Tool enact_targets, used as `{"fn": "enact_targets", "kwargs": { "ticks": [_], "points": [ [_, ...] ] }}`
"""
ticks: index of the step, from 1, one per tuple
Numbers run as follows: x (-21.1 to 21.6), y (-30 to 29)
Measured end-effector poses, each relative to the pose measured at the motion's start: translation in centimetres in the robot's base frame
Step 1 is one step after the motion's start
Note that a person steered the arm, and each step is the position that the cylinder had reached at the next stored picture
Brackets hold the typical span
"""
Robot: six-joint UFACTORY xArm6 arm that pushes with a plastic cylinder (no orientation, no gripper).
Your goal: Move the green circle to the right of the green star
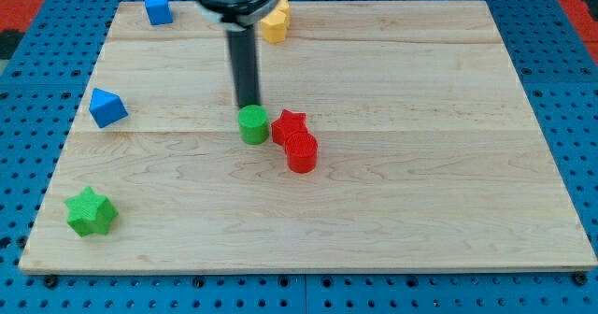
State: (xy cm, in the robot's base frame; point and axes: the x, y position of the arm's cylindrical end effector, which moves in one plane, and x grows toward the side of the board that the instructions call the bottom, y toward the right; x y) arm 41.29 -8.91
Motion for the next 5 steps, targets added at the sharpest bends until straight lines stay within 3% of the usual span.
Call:
{"fn": "enact_targets", "kwargs": {
  "ticks": [1, 2, 3, 5],
  "points": [
    [0.9, -2.0],
    [-2.2, 0.5],
    [-1.7, 7.1],
    [4.6, -0.6]
  ]
}}
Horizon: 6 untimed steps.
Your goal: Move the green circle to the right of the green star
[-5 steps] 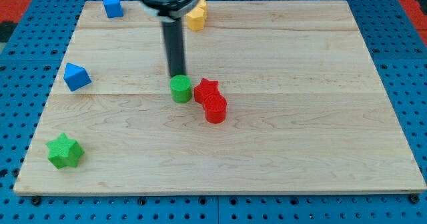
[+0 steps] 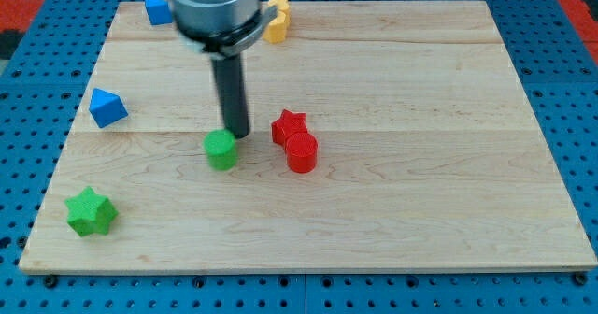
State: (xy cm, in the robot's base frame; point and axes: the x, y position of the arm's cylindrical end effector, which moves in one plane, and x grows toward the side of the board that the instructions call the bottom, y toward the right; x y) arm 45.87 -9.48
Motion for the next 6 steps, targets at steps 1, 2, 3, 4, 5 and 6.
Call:
{"fn": "enact_targets", "kwargs": {
  "ticks": [1, 2, 3, 4, 5, 6],
  "points": [
    [2.7, -3.2],
    [5.1, -0.7],
    [6.6, -3.5],
    [7.1, -7.2],
    [6.6, -7.9],
    [3.3, -11.6]
  ]
}}
